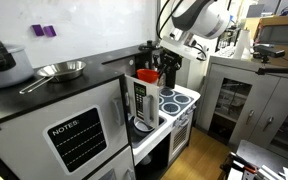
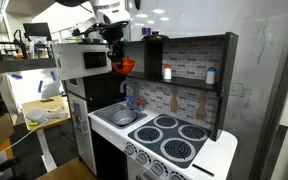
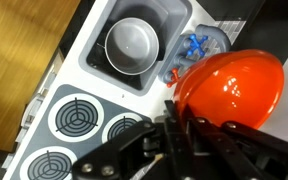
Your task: Put the red bowl in the microwave
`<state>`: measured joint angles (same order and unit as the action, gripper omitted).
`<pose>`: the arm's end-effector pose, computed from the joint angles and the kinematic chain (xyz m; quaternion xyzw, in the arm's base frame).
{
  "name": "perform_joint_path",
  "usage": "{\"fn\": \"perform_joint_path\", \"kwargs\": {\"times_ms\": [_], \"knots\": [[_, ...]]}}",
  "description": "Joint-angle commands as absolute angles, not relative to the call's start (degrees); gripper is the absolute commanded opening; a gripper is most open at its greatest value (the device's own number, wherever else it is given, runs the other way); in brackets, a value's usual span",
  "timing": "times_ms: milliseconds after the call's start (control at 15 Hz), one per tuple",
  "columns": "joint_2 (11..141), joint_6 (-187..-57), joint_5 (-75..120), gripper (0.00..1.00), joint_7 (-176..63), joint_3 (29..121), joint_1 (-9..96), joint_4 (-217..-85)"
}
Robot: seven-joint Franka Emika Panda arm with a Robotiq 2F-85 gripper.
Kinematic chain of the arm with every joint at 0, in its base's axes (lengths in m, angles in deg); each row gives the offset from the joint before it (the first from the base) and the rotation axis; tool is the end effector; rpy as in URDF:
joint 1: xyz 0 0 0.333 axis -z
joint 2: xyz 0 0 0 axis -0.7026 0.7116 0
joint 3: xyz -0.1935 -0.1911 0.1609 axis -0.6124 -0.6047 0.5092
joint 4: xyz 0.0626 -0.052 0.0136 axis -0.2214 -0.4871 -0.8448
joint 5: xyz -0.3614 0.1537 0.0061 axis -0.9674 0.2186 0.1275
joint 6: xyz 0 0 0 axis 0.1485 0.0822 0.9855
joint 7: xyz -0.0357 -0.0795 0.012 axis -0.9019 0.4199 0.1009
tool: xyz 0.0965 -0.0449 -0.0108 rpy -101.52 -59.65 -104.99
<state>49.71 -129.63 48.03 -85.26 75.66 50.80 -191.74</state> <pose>0.5028 -0.0859 0.4391 -0.8524 0.4765 -0.1197 0.1787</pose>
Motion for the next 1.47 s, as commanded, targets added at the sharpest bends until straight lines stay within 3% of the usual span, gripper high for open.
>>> {"fn": "perform_joint_path", "kwargs": {"times_ms": [0,1400], "knots": [[51.9,-127.2,47.7,0.02,-85.4,75.7,50.2,-188.5],[61.2,-127.8,42.2,0.02,-86.3,75.6,48.9,-179.1]]}}
